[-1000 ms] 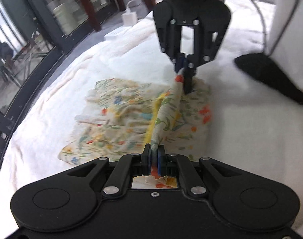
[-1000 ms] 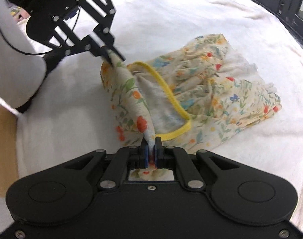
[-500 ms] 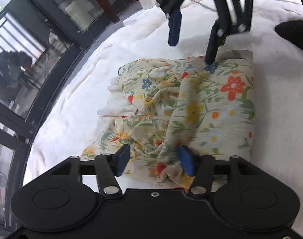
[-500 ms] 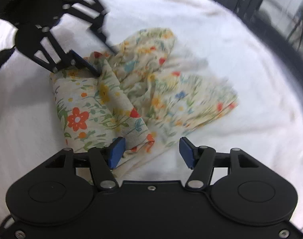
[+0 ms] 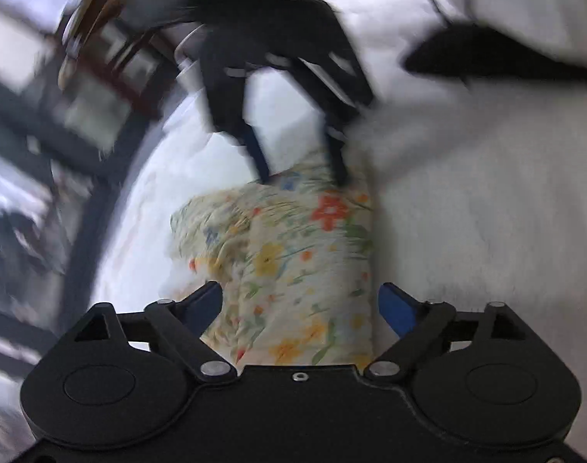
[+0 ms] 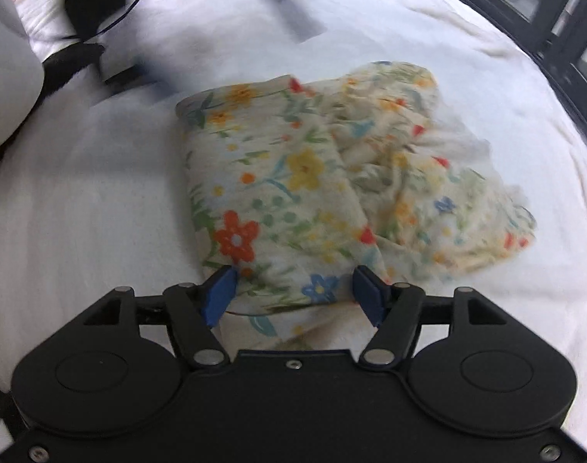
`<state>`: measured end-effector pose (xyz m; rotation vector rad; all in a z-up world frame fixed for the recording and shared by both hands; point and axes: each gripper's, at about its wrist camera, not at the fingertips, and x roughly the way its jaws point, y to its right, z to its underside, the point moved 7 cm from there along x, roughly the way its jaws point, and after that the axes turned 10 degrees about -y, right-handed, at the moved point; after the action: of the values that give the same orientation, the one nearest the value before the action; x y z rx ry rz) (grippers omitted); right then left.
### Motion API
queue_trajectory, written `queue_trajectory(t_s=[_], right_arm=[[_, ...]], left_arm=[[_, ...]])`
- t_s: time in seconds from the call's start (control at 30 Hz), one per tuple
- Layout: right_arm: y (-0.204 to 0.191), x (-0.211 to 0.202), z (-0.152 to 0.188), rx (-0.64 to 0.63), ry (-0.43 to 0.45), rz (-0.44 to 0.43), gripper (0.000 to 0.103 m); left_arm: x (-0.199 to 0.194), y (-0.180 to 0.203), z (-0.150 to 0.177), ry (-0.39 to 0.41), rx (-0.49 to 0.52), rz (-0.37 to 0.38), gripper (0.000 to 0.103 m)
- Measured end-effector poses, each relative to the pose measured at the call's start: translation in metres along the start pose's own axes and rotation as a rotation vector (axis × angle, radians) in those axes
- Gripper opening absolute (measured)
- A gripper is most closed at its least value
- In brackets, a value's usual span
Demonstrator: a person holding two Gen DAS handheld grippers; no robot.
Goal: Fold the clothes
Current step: 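Fold the side edge over the dress with both grippers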
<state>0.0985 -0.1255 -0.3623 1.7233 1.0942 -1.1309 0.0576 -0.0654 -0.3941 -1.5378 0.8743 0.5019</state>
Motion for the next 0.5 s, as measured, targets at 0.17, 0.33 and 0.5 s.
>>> queue_trajectory(t_s=[0.17, 0.33, 0.5], right_arm=[[-0.032, -0.009, -0.001, -0.193, -0.04, 0.126, 0.074], [-0.08, 0.005, 0.003, -0.396, -0.01, 0.254, 0.074], [-0.081, 0.024, 0.01, -0.421, -0.039, 0.324, 0.065]], left_arm=[[0.009, 0.01, 0.009, -0.039, 0.047, 0.011, 0.087], [0.013, 0.003, 0.019, -0.059, 0.059, 0.001, 0.086], [0.013, -0.009, 0.026, -0.067, -0.02, 0.052, 0.056]])
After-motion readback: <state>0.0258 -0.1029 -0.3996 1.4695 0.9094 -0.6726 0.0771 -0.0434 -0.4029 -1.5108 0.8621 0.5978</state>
